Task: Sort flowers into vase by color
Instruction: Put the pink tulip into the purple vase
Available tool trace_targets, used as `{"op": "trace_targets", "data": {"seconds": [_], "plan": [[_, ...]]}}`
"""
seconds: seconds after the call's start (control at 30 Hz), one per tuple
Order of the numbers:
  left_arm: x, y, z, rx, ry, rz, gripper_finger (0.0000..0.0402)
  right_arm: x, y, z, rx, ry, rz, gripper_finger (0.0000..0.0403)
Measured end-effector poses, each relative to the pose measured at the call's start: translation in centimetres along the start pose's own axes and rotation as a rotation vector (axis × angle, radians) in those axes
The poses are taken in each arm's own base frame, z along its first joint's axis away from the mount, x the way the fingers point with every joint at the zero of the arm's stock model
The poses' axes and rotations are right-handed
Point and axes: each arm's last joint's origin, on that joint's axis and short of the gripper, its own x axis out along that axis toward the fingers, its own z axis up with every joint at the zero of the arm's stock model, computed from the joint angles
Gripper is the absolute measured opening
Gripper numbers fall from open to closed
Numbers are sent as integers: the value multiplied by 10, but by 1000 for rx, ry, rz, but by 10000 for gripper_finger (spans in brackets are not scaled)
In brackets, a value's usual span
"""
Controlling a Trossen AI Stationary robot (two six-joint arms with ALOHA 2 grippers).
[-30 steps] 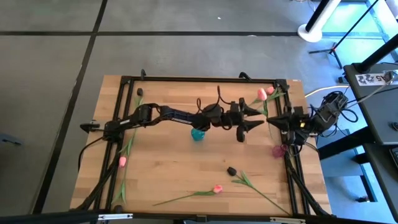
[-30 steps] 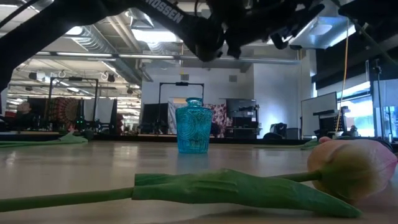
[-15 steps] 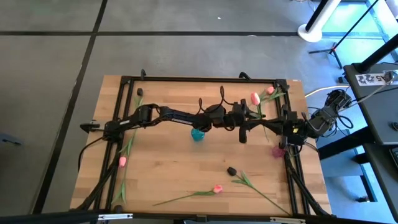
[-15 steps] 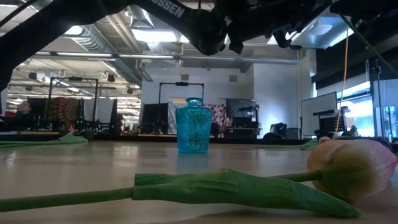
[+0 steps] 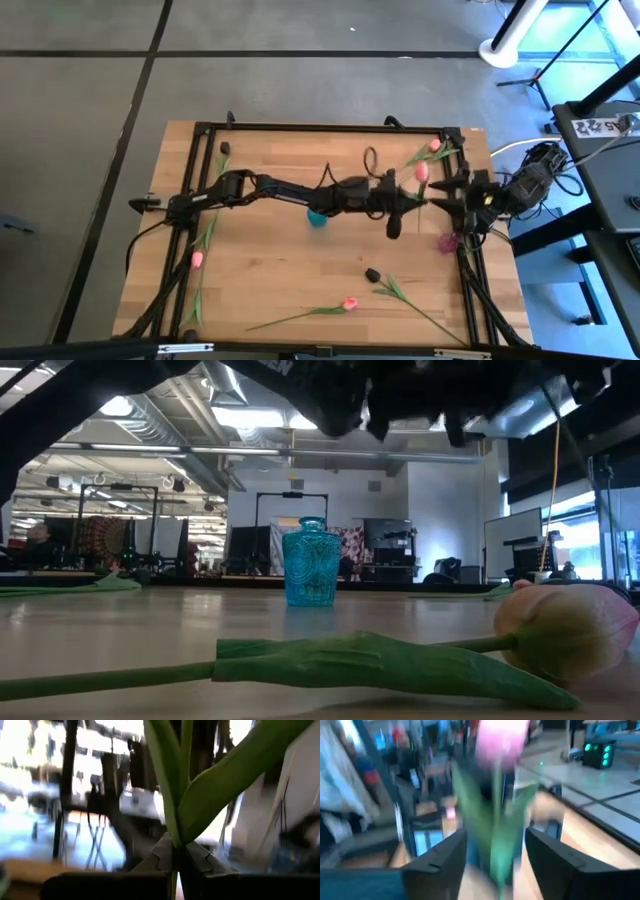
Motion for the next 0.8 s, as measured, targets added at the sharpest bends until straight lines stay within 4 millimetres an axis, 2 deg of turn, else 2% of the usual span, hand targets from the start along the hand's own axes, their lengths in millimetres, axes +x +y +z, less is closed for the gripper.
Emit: {"op": "trace_targets", "data": {"seconds": [0.1, 0.27, 0.63, 0.8], "plan": [[-1, -1, -17, 27, 111, 12, 6, 2, 2, 0, 10, -8, -7, 221], [-1, -10, -12, 56, 96, 30, 6, 9, 8, -3, -14, 19, -26, 206], [-1, -12, -14, 54, 101, 28, 7, 23, 22, -12, -61, 89, -23, 130], [-1, -13, -14, 52, 102, 17, 20, 23, 22, -12, -61, 91, -21, 74]]}}
